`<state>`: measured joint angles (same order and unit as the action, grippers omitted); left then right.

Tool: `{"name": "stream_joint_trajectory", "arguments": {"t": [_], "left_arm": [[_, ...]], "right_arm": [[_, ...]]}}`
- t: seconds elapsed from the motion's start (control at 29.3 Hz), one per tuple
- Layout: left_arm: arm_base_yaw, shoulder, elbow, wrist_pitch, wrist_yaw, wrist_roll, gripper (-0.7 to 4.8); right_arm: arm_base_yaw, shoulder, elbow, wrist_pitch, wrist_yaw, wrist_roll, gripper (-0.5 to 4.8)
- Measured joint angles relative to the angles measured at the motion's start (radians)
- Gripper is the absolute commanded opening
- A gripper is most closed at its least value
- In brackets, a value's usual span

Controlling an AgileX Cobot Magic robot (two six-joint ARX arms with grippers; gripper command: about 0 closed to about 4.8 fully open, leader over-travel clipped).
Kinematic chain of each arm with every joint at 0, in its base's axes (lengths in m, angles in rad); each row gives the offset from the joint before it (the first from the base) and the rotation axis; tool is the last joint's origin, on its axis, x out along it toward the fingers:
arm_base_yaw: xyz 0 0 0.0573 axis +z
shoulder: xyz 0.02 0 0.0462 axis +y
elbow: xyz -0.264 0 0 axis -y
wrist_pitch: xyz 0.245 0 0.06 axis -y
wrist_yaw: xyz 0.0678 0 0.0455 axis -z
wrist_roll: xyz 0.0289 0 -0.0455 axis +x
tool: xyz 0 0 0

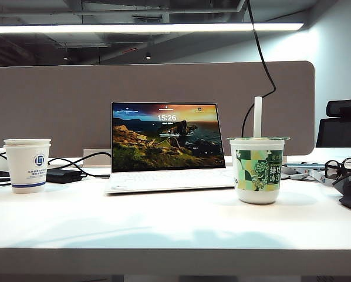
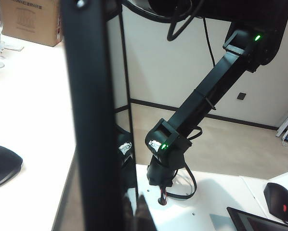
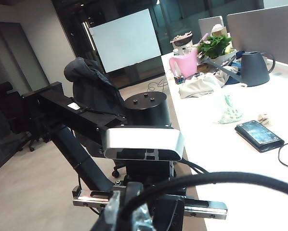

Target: Pick up the black phone, pick up the charger plug, insert the charger plug into the phone's charging port, and finally place the connected phone back on the desk.

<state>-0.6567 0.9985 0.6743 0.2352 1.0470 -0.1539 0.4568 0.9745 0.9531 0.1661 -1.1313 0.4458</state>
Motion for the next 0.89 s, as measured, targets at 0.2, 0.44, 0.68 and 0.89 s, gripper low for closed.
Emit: {"name": "stream_joint_trajectory", "arguments": {"t": [0.2,0.44,0.68,0.89], "left_arm": [[-0.001,0.000,0.000,-0.005,0.005,0.000,-0.07],[-0.001,0.000,-0.002,-0.032,0.024,-0.005,-0.07],[-0.001,0.002,-0.002,-0.045,0.026,-0.008,-0.07],[-0.001,0.002,-0.002,-0.045,0.023,-0.008,-0.07]], "right_arm": [[0.000,0.000,0.000,-0.004,-0.014,-0.002,-0.05],[0.000,-0.005,0.004,-0.089,-0.021,-0.059,-0.05],[-0.001,-0.008,0.004,-0.114,-0.021,-0.082,-0.05],[-0.001,-0.008,0.004,-0.114,-0.021,-0.092,-0.05]]}}
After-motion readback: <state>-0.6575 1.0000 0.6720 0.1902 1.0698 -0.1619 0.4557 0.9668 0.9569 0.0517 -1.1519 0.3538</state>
